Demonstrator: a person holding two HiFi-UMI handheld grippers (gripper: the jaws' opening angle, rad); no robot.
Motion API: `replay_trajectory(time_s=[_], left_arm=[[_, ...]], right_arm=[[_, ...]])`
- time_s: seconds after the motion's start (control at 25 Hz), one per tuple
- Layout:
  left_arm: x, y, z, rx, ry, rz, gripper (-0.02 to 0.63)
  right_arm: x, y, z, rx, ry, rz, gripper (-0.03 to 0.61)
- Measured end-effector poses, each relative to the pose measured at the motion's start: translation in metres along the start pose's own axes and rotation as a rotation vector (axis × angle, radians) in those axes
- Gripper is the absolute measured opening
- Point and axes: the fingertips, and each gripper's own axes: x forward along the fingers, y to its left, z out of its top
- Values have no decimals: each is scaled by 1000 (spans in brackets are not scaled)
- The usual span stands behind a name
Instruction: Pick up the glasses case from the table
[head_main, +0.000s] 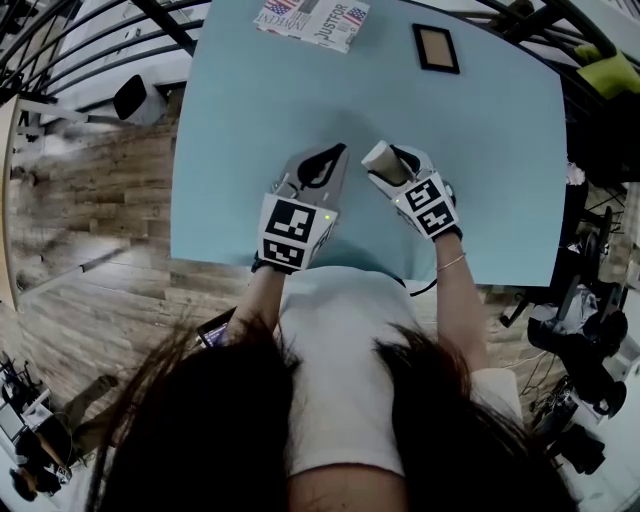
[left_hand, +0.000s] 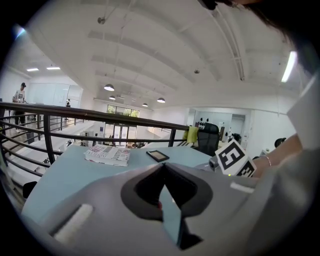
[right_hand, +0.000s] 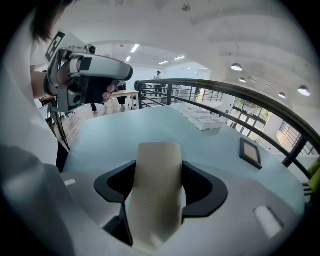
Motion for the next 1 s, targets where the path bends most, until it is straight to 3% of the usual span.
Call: replay_trajectory(time_s=[1.0], left_arm=[[-16,-27,8,65,-26,-2,57]], right_arm=[[-115,-23,50,72,-300,-235,285]])
